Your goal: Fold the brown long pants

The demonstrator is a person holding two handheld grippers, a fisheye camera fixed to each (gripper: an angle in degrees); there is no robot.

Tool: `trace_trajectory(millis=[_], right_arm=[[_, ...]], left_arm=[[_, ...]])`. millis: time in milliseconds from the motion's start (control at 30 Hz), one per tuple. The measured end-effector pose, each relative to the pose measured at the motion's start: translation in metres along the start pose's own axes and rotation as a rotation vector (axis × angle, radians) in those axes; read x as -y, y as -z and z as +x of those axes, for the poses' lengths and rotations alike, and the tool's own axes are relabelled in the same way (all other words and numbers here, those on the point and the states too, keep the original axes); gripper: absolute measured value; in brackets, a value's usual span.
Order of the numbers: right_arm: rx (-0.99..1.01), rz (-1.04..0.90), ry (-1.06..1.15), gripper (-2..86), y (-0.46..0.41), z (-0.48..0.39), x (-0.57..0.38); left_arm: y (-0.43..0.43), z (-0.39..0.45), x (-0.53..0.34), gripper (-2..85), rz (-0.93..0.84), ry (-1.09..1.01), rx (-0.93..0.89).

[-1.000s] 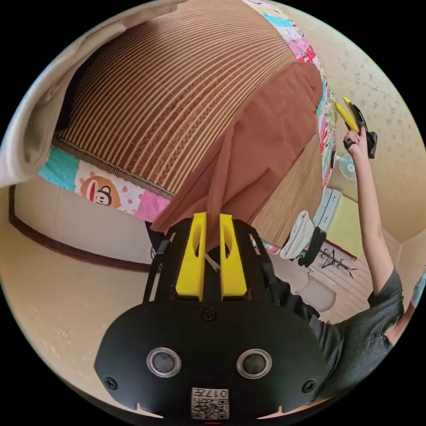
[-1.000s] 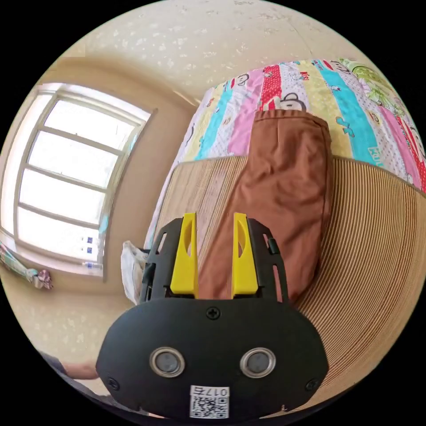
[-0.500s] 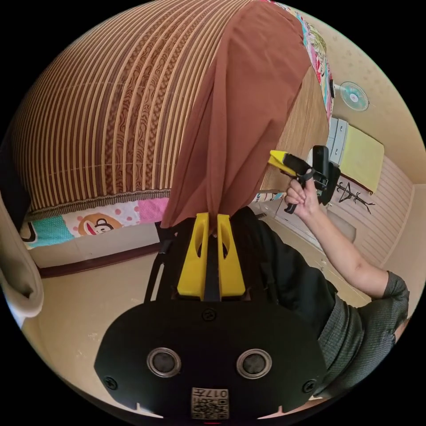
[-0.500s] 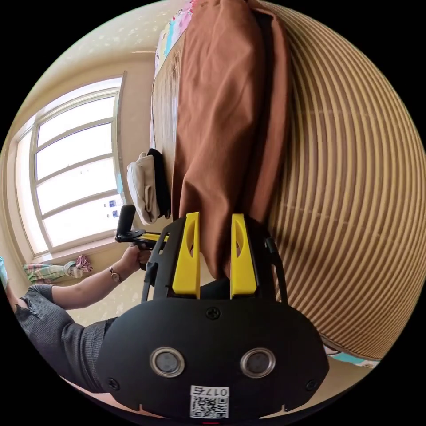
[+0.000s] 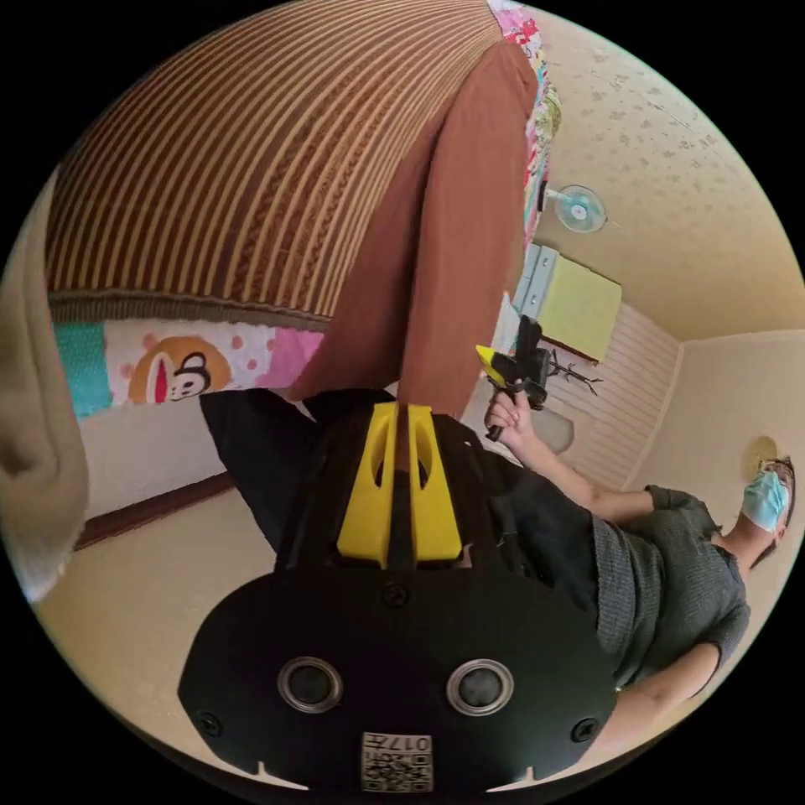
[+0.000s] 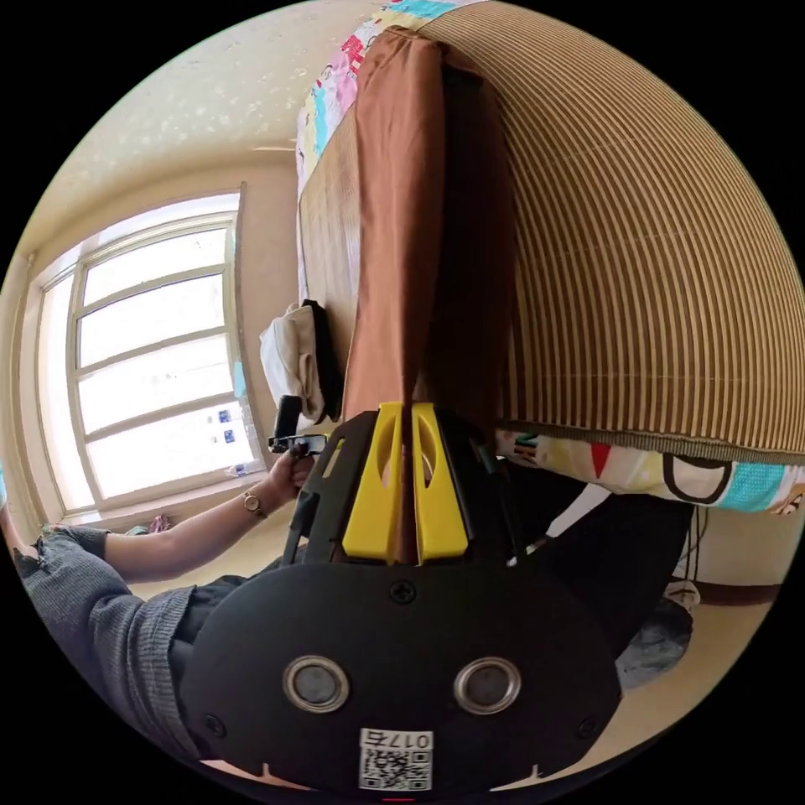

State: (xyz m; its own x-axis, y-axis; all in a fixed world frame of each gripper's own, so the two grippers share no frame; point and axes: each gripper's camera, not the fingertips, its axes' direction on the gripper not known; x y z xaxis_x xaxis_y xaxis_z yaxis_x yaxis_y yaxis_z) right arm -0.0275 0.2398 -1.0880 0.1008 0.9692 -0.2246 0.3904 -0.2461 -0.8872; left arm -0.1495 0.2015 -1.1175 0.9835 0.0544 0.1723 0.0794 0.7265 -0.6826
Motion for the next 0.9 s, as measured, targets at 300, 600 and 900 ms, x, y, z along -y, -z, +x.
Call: trace_trajectory(millis=[300,600,900], right_arm=[[-0.155,-0.074,-0.049,8.4,0.015,-0.003,0.018],[-0.07,-0.237,-0.085,3.8,0.015,-0.004,0.046],[0.194,-0.179,-0.06,2.3,0.044,-0.019,0.031]], left_arm=[[-0.003,0.067,0.023,8.8,0.136,-0.075,0.196],[-0.044,0.087,0.09,3.8,-0.072,-0.051,0.202],[0.013,0.086,0.04,-0.8,0.1,-0.131,0.01]])
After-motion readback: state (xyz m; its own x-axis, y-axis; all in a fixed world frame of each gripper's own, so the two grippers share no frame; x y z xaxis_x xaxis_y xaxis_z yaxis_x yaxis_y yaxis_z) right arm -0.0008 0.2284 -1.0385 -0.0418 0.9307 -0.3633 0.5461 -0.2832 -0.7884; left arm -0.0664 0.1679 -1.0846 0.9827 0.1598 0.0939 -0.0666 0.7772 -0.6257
